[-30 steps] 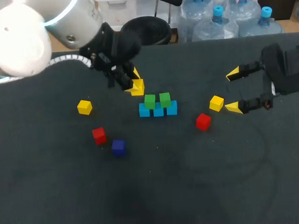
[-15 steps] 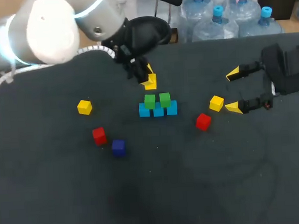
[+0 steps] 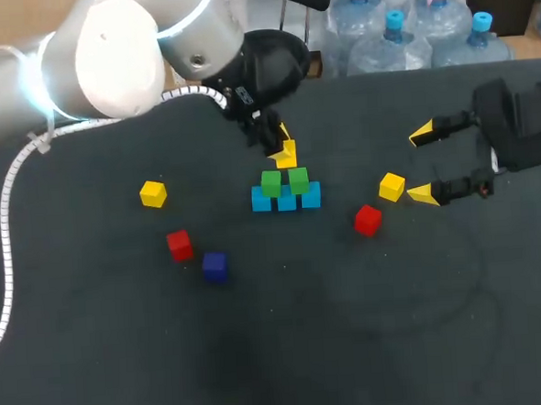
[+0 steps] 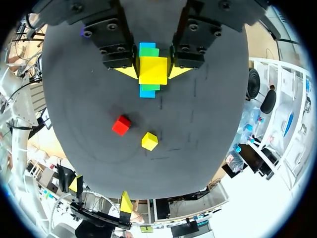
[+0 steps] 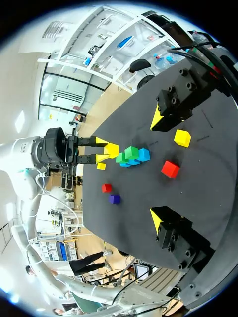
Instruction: Place the blue cubes, place green cubes on the blue cubes, place the yellow cubes on the green cubes, then place the red cubes on the yellow cubes, and place purple cube on the red cubes.
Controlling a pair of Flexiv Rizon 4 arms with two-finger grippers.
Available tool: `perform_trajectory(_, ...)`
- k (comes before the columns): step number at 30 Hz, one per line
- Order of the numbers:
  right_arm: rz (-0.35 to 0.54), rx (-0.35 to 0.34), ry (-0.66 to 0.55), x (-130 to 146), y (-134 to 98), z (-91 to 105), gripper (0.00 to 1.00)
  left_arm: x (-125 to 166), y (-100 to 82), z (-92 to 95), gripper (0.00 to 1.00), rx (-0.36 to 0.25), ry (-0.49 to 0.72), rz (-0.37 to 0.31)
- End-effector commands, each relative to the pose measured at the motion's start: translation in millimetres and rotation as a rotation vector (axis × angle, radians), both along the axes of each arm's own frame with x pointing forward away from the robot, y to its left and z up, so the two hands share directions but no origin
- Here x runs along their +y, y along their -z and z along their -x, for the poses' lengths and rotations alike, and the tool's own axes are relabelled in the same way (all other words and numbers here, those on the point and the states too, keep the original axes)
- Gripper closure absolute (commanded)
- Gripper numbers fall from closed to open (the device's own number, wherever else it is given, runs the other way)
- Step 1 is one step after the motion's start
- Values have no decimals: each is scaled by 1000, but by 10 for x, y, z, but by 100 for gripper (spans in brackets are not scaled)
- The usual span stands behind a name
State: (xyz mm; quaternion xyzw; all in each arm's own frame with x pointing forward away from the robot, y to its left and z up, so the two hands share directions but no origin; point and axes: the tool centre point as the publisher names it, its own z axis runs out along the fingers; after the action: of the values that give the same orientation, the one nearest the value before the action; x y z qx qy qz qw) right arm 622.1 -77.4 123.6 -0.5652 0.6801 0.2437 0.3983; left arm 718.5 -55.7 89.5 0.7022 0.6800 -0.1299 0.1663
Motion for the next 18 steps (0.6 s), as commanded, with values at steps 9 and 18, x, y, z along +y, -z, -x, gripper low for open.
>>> perform_trajectory(9, 2, 0, 1, 2, -2, 2, 0, 13, 74, 58, 100, 13, -19, -21)
perform_trajectory(18, 2, 0, 1, 2, -2, 2, 0, 9, 123, 96, 100, 21, -28, -22)
